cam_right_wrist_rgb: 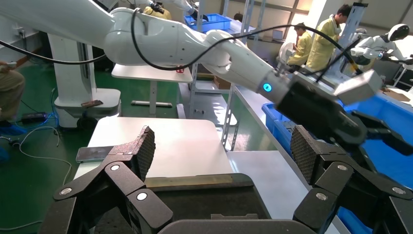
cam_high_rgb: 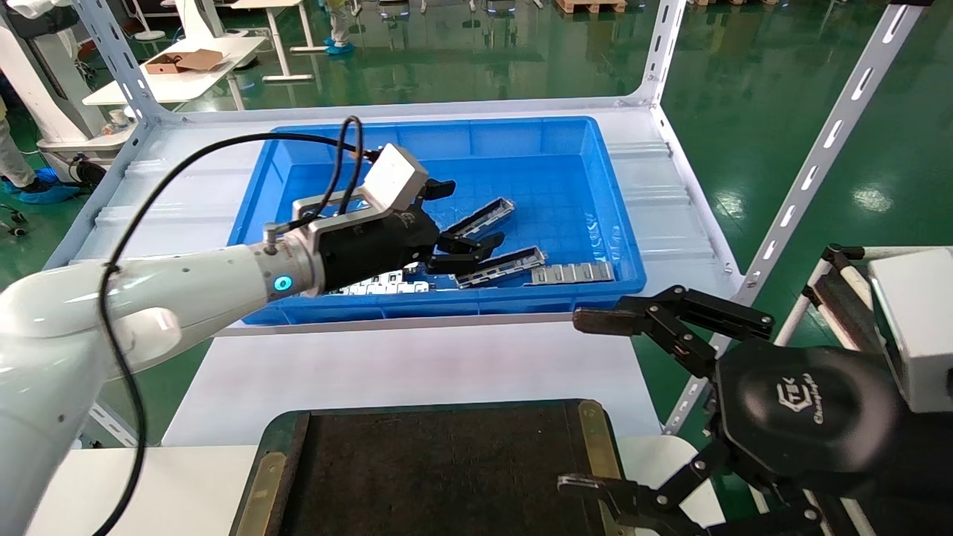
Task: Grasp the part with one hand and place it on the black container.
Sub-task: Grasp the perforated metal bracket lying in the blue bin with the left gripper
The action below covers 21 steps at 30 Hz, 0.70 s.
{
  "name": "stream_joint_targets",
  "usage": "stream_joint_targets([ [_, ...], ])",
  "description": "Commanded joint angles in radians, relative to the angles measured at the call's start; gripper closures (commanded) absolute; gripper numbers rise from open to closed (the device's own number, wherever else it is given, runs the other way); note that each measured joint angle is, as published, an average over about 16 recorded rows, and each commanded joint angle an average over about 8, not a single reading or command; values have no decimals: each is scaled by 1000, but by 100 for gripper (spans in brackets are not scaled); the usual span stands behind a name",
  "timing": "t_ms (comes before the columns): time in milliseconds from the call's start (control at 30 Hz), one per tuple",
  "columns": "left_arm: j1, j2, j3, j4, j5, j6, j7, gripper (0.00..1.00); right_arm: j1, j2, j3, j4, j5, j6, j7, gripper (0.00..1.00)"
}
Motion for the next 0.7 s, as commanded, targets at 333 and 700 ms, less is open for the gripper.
stream_joint_targets([
  [333,-74,93,13,216,-1,-108,93,0,0,0,0,0,0,0,0,0],
  [700,-80,101,76,228,-42,-162,55,5,0,0,0,0,0,0,0,0],
])
